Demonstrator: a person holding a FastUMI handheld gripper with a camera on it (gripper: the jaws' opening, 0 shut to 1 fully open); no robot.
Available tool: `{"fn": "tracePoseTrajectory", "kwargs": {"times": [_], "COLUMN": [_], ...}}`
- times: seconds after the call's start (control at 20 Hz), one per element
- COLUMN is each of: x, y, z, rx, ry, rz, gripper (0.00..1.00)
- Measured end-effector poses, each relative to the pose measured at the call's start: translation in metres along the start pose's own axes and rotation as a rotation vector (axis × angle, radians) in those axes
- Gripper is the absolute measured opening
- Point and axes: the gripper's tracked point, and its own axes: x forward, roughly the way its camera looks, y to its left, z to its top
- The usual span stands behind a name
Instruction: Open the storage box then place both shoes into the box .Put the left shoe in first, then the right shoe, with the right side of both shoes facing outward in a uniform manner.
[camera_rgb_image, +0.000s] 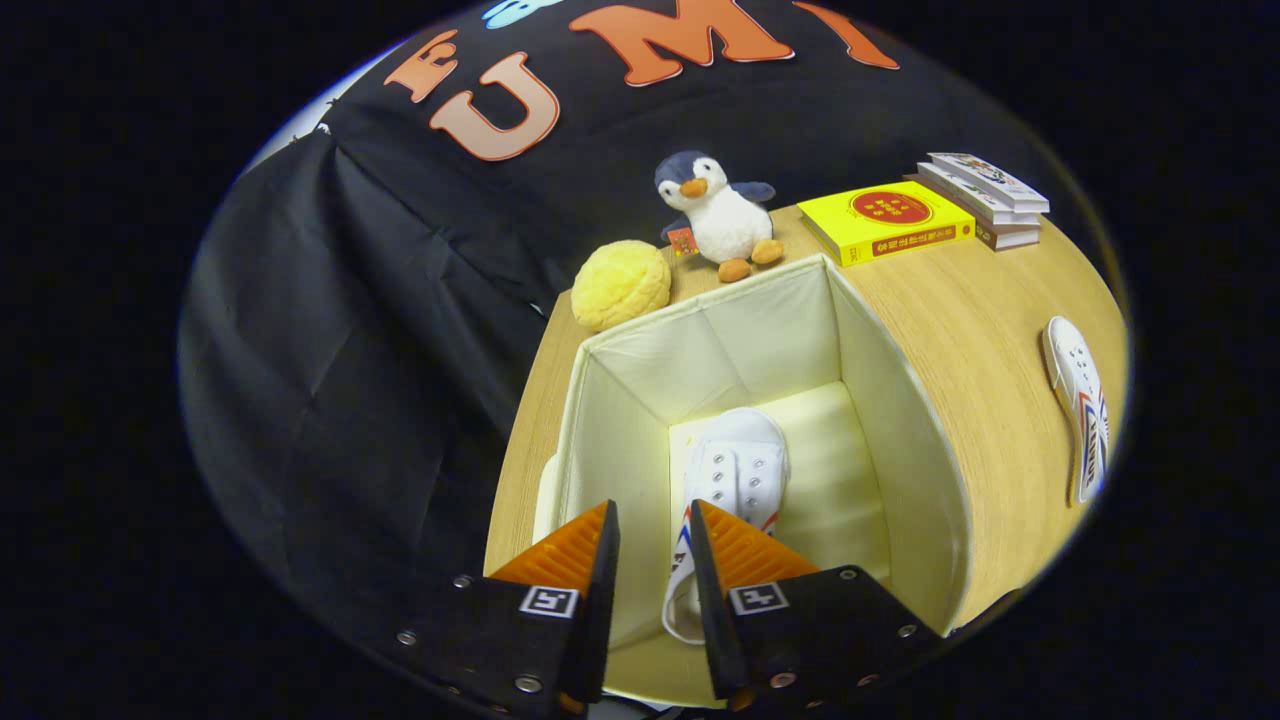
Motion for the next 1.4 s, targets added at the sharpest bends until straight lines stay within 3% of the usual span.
{"fn": "tracePoseTrajectory", "kwargs": {"times": [0.05,0.1,0.25,0.35,0.8,1.4], "x": [-0.008,-0.016,-0.041,-0.056,-0.111,-0.139], "y": [-0.003,-0.008,-0.033,-0.054,-0.191,-0.372], "z": [0.005,0.012,0.03,0.04,0.066,0.059], "rx": [-0.002,-0.004,-0.009,0.007,0.085,0.13], "ry": [-0.018,-0.035,-0.086,-0.118,-0.182,-0.119], "rz": [0.001,0.002,-0.023,-0.04,-0.191,-0.398], "gripper": [0.55,0.6,0.9,0.99,0.99,0.97]}}
